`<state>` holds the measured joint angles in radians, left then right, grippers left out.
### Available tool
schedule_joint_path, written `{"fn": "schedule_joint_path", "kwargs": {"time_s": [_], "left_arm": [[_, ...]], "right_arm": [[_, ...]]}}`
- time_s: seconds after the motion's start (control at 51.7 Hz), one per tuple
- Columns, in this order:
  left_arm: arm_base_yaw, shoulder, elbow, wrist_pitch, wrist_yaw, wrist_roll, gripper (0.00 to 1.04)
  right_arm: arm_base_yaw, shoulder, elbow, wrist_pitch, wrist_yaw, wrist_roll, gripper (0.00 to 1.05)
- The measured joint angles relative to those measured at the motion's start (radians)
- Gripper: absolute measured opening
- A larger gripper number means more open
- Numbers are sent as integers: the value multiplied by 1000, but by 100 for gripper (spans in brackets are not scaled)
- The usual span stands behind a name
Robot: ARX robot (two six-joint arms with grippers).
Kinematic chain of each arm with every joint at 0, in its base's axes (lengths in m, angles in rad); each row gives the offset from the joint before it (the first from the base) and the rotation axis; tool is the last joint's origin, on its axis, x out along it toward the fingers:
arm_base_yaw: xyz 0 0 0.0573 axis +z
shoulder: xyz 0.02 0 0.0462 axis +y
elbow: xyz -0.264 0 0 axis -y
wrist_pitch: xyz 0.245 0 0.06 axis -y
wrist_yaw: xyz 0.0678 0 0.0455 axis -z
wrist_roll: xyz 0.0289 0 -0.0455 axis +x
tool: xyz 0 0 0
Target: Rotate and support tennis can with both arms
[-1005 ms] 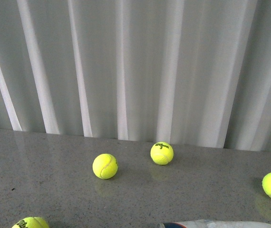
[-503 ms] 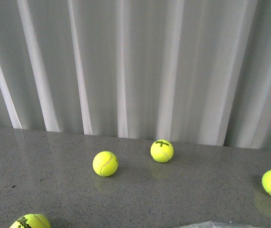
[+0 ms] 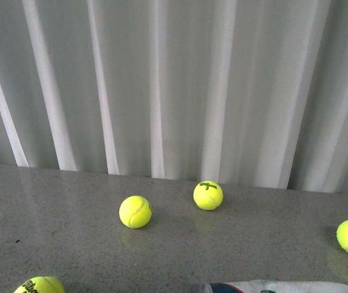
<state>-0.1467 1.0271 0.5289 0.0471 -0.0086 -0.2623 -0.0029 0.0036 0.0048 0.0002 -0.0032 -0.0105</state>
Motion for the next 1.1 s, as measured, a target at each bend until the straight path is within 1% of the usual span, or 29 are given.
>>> {"fn": "schedule_joint_path", "kwargs": {"time_s": [0.077,0.193,0.213,0.271,0.329,0.541,0.58,0.734,0.87,1.102], "left_arm": [[6,180,93,-2,34,19,98],[-4,418,256,-49,90,36,98],[-13,473,296,-60,93,42,98],[-43,599,383,-86,148,35,98],[-74,675,425,-95,198,17,98],[-172,829,449,-46,304,-86,98],[-199,858,447,-23,333,-117,98],[-272,932,428,73,377,-182,98],[-304,978,422,139,385,-230,98],[-328,1022,435,217,398,-322,98]], "right_arm": [[0,0,0,0,0,0,98],[0,0,0,0,0,0,98],[0,0,0,0,0,0,98],[0,0,0,0,0,0,98],[0,0,0,0,0,0,98],[0,0,0,0,0,0,98],[0,0,0,0,0,0,98],[0,0,0,0,0,0,98],[0,0,0,0,0,0,98],[0,0,0,0,0,0,98]]}}
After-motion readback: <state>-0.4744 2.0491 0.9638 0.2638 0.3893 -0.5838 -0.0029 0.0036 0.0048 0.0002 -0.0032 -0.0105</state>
